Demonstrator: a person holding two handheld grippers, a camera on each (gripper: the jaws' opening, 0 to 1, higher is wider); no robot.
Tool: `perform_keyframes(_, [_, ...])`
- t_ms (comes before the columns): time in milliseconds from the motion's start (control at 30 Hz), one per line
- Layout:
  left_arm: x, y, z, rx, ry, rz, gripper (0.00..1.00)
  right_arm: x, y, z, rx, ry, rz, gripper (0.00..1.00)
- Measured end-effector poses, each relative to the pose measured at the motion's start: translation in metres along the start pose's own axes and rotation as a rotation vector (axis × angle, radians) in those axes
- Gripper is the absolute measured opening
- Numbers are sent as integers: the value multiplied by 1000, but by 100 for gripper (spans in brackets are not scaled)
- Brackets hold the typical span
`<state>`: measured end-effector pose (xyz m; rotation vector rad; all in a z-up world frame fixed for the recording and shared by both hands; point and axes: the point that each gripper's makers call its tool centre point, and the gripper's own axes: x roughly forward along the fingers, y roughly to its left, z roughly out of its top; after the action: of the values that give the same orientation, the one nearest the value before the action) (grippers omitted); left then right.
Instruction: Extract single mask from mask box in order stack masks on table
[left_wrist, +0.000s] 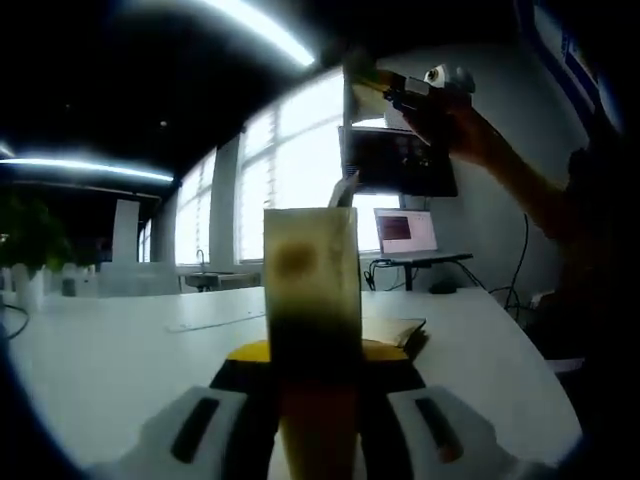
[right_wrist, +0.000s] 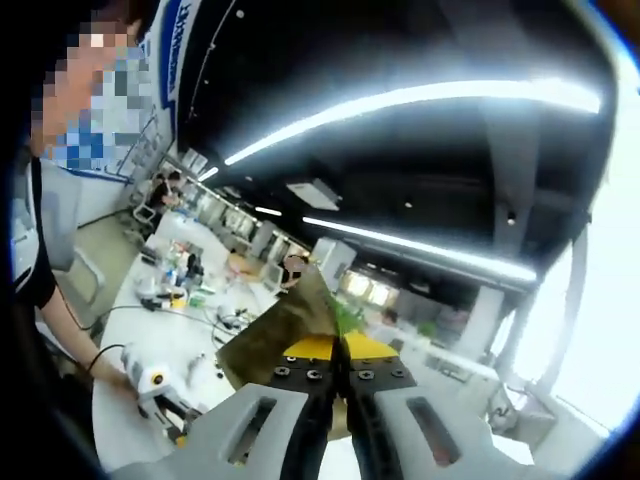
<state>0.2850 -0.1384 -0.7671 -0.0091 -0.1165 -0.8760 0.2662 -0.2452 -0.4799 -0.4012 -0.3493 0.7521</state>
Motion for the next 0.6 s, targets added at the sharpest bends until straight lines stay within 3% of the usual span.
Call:
perform_keyframes(400, [0, 1, 0, 0, 0, 1, 31, -19, -17, -15, -3, 29, -81, 0])
perform_keyframes(600, [0, 2, 0, 0, 0, 1, 31, -30, -19, -25, -48, 57, -129, 0])
